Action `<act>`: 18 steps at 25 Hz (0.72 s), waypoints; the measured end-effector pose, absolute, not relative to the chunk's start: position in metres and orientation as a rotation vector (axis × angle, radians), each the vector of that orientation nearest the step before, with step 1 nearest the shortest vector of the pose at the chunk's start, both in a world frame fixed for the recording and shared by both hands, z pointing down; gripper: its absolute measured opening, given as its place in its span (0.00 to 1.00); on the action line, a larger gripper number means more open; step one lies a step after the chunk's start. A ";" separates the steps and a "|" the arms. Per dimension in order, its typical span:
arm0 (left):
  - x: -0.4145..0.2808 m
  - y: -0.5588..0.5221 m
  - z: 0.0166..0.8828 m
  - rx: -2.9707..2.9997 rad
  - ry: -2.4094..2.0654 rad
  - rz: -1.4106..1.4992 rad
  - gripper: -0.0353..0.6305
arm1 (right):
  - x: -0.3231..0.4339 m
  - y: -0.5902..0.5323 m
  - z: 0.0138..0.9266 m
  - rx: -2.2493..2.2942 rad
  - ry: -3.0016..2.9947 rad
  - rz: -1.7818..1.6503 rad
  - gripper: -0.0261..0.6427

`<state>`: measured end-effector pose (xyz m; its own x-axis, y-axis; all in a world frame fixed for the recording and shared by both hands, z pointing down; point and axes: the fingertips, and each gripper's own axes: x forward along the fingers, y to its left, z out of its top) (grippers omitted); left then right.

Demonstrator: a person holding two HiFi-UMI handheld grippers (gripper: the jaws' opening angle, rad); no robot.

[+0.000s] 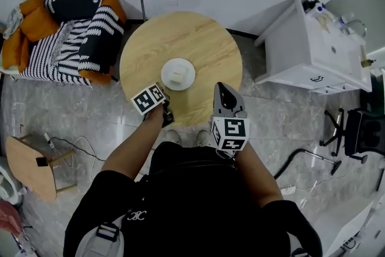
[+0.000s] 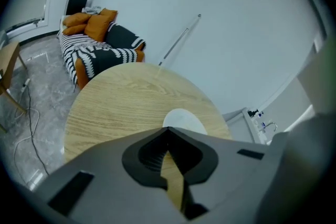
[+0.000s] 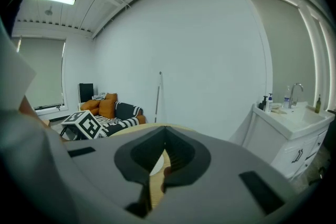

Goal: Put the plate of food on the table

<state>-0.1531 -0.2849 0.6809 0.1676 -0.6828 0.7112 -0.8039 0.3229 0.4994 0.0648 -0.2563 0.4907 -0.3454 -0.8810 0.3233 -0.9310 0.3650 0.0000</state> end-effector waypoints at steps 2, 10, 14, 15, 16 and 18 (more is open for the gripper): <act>-0.149 -0.287 0.666 1.483 -1.570 0.160 0.06 | 0.060 -0.258 0.494 1.591 -2.373 0.280 0.05; -0.154 -0.283 0.618 1.760 -1.648 0.252 0.06 | 0.044 -0.267 0.499 1.544 -2.406 0.284 0.05; -0.150 -0.276 0.598 1.872 -1.652 0.278 0.06 | 0.035 -0.272 0.495 1.528 -2.430 0.238 0.05; -0.150 -0.275 0.593 1.891 -1.654 0.274 0.06 | 0.033 -0.273 0.495 1.524 -2.438 0.237 0.05; -0.150 -0.275 0.586 1.906 -1.658 0.265 0.06 | 0.031 -0.274 0.494 1.521 -2.447 0.238 0.05; -0.151 -0.276 0.572 1.940 -1.674 0.251 0.06 | 0.027 -0.277 0.491 1.518 -2.472 0.240 0.05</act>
<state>-0.1507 -0.2758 0.5719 0.2034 -0.8506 0.4849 -0.9554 -0.0642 0.2881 0.0268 -0.2768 0.4910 -0.4367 -0.8553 0.2789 -0.8929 0.4498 -0.0190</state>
